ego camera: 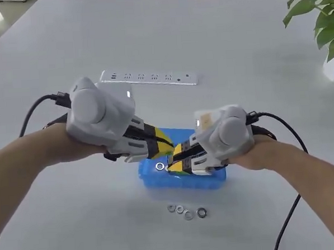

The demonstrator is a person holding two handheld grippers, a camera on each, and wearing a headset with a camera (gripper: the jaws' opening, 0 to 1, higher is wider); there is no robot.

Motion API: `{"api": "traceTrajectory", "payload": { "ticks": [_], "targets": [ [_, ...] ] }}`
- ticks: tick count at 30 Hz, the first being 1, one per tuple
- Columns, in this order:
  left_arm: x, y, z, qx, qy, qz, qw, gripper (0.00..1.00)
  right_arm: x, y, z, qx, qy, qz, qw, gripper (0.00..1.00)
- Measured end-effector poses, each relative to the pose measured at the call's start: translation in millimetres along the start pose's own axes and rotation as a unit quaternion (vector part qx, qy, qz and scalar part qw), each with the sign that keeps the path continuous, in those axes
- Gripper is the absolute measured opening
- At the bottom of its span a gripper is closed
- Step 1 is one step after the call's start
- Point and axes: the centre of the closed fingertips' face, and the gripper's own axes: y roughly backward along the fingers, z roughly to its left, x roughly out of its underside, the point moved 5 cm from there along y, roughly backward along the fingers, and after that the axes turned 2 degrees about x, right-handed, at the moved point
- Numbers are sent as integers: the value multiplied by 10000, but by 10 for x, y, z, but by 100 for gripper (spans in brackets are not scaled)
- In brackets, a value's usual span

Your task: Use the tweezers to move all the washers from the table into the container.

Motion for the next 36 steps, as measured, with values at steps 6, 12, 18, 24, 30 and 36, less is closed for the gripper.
{"api": "traceTrajectory", "payload": {
  "ticks": [6, 12, 18, 24, 30, 36],
  "targets": [
    [5, 16, -2, -5, 1, 20, 10000, 6, -2, 20, -6, 15, 4, 13, 10000, 13],
    [-25, 38, -8, 3, 37, -28, 10000, 6, 0, 84, -11, 100, -30, 8, 9999, 16],
    [-72, 58, -40, 6, -14, -28, 10000, 6, 5, 177, 4, 197, -52, 17, 9998, 17],
    [-153, 98, -67, -10, -65, -71, 10000, 6, -9, 323, 14, 349, -148, -25, 9993, 19],
    [-216, 156, -95, -50, -129, -86, 9999, 5, -11, 494, 62, 525, -325, -77, 9981, 23],
    [-260, 213, -126, -27, -155, -77, 9998, 5, -9, 650, 127, 694, -317, -69, 9971, 25]
  ]
}}
